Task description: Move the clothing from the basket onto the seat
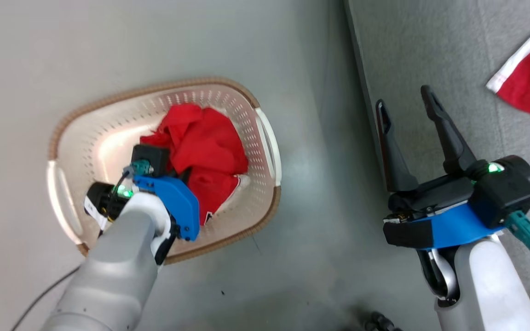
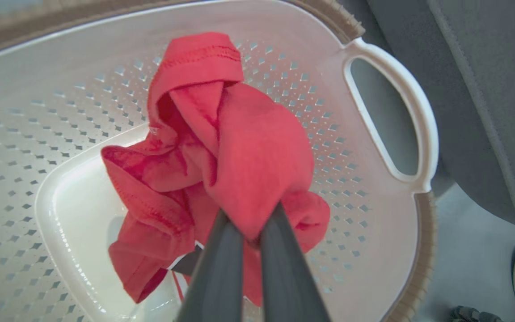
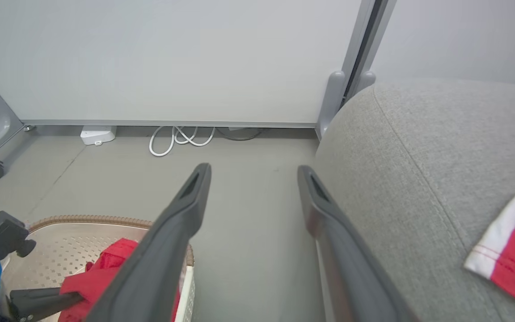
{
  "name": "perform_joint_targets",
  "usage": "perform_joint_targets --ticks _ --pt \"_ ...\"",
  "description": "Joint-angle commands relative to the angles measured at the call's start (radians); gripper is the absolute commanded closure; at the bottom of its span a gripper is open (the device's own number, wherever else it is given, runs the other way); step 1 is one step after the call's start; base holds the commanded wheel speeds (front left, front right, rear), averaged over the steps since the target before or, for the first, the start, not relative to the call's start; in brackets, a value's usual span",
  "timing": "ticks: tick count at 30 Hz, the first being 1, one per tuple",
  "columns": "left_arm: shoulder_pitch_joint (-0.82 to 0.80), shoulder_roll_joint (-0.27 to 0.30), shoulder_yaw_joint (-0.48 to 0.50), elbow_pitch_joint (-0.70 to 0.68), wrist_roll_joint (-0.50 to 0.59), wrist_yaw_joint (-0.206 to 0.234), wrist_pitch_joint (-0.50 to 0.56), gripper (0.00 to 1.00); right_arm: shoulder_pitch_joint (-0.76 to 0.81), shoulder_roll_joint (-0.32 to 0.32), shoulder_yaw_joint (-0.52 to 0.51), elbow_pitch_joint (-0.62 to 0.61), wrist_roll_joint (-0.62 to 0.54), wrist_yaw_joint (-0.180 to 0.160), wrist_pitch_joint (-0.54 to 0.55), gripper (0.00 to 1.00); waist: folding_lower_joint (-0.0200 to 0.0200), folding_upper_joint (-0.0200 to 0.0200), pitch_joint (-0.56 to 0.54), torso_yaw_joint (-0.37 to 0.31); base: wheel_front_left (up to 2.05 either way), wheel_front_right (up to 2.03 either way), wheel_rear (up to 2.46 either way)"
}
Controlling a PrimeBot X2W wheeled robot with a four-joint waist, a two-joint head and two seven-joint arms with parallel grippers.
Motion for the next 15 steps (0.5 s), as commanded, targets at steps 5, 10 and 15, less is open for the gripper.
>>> perform_joint_targets --ticks 5,10,15 --pt "0.087 -0.002 -0.047 -0.083 -0.044 -0.006 0.002 1.0 0.037 -0.02 0.009 0.056 -0.005 0.0 0.029 0.0 0.0001 0.0 -0.261 0.102 0.0 0.0 0.0" --pt "0.138 -0.001 -0.137 -0.178 -0.076 -0.006 0.019 1.0 0.089 -0.034 0.013 0.1 0.015 0.0 0.05 0.0 0.0001 0.0 -0.436 0.161 0.0 0.0 0.0" --pt "0.137 -0.001 -0.218 -0.262 -0.116 -0.006 0.025 1.0 0.149 -0.027 0.006 0.124 0.03 0.0 0.063 0.0 0.0001 0.0 -0.57 0.215 0.0 0.0 0.0"
